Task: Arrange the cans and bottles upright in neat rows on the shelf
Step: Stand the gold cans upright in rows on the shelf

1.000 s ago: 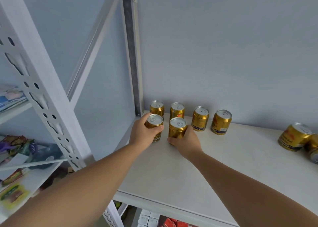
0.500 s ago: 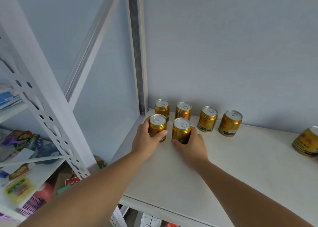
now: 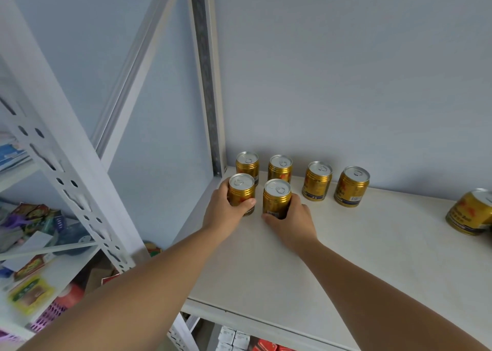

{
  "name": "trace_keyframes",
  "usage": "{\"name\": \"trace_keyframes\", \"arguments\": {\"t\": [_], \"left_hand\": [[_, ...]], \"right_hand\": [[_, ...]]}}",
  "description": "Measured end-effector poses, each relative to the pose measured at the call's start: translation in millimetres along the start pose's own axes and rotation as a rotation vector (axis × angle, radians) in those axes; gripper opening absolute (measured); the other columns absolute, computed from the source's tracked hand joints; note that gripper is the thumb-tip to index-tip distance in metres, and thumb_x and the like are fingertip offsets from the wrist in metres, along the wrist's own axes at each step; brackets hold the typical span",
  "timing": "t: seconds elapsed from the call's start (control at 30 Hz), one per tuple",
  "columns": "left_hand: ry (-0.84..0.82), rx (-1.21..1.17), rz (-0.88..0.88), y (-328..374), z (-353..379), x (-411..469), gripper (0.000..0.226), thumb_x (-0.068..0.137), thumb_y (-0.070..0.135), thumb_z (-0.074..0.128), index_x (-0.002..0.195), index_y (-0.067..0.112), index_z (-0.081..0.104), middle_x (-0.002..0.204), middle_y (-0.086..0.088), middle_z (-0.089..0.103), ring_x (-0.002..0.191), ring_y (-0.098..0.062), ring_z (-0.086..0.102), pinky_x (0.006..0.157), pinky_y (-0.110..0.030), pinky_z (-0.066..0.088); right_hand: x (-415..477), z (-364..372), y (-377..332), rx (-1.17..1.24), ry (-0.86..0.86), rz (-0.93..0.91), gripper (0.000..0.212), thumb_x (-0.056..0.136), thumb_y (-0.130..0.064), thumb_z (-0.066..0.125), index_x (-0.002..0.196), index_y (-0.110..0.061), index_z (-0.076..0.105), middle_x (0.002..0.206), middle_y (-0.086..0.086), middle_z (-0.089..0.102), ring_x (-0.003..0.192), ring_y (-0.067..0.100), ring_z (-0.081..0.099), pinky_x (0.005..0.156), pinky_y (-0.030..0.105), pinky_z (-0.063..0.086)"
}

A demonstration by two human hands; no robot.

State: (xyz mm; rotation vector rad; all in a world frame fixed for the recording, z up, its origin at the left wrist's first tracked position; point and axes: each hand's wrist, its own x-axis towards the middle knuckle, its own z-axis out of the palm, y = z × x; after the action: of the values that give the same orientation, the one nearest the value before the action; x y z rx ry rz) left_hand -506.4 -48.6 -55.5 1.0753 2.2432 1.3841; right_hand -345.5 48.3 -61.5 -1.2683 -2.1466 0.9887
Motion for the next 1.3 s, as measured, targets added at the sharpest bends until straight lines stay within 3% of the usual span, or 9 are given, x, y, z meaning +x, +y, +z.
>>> {"name": "trace_keyframes", "arguments": {"t": [0.1,0.2,0.33,0.57,0.67,0.77,0.87,1.03,1.3], "left_hand": [[-0.027,0.102,-0.017,3,-1,-3,0.08,0.082,0.046,0.081,0.148,0.024,0.042,0.144,0.0,0.057,0.131,-0.022,0.054,0.099,-0.031,0.047],[-0.017,0.185,-0.071,1,-6,-16,0.078,0.085,0.044,0.079,0.148,0.016,0.042,0.143,-0.006,0.056,0.129,-0.025,0.056,0.099,-0.033,0.049],[0.066,0.297,-0.039,0,-13,-47,0.048,0.091,0.038,0.073,0.129,0.018,0.052,0.121,-0.004,0.059,0.108,-0.018,0.06,0.078,-0.023,0.046],[-0.053,0.337,0.066,37,5,-101,0.031,0.094,0.036,0.068,0.123,0.027,0.06,0.12,0.009,0.066,0.104,-0.007,0.061,0.085,-0.024,0.05],[-0.111,0.337,0.102,65,33,-122,0.03,0.095,0.036,0.067,0.122,0.024,0.062,0.119,0.008,0.067,0.106,-0.01,0.064,0.091,-0.031,0.055],[-0.16,0.346,0.146,96,73,-140,0.028,0.096,0.037,0.066,0.12,0.023,0.063,0.117,0.007,0.065,0.104,-0.01,0.063,0.086,-0.026,0.052],[-0.212,0.353,0.208,127,120,-159,0.03,0.095,0.042,0.067,0.118,0.024,0.063,0.114,0.01,0.061,0.099,-0.008,0.061,0.081,-0.025,0.049],[-0.36,0.317,0.316,171,199,-197,0.032,0.093,0.046,0.066,0.117,0.026,0.063,0.113,0.01,0.059,0.099,-0.01,0.062,0.089,-0.035,0.054],[-0.5,0.291,0.394,207,276,-215,0.031,0.093,0.046,0.067,0.117,0.026,0.062,0.11,0.01,0.057,0.096,-0.01,0.06,0.085,-0.03,0.052]], "right_hand": [[1,-4,-2,0.044,-0.036,0.023,0.083,0.074,-0.042,0.084,0.141,-0.023,0.039,0.133,0.003,0.054,0.124,0.025,0.051,0.1,0.047,0.051],[-3,-7,-1,0.053,-0.046,0.025,0.078,0.079,-0.039,0.081,0.142,-0.021,0.039,0.134,0.004,0.055,0.124,0.026,0.051,0.101,0.048,0.05],[-18,-17,3,0.084,-0.026,0.062,0.078,0.086,-0.041,0.074,0.149,-0.018,0.034,0.144,0.005,0.051,0.128,0.026,0.051,0.099,0.041,0.05],[-62,-63,30,0.077,0.038,0.015,0.065,0.088,-0.051,0.069,0.14,-0.02,0.046,0.135,-0.001,0.056,0.12,0.018,0.054,0.092,0.034,0.049],[-88,-96,51,0.112,0.071,0.026,0.059,0.089,-0.051,0.067,0.136,-0.019,0.05,0.129,-0.002,0.057,0.114,0.015,0.055,0.087,0.031,0.048],[-112,-135,75,0.142,0.111,0.046,0.057,0.089,-0.051,0.066,0.134,-0.019,0.051,0.125,-0.004,0.057,0.107,0.012,0.055,0.08,0.026,0.043],[-136,-177,103,0.127,0.168,0.057,0.055,0.09,-0.048,0.066,0.133,-0.018,0.053,0.123,-0.004,0.058,0.107,0.012,0.055,0.082,0.025,0.041],[-179,-241,159,0.077,0.274,0.116,0.049,0.09,-0.042,0.068,0.128,-0.015,0.056,0.12,-0.002,0.06,0.104,0.012,0.056,0.083,0.025,0.04],[-209,-309,211,0.009,0.406,0.224,0.047,0.088,-0.045,0.068,0.126,-0.019,0.057,0.115,-0.006,0.059,0.101,0.011,0.056,0.082,0.028,0.044]]}}
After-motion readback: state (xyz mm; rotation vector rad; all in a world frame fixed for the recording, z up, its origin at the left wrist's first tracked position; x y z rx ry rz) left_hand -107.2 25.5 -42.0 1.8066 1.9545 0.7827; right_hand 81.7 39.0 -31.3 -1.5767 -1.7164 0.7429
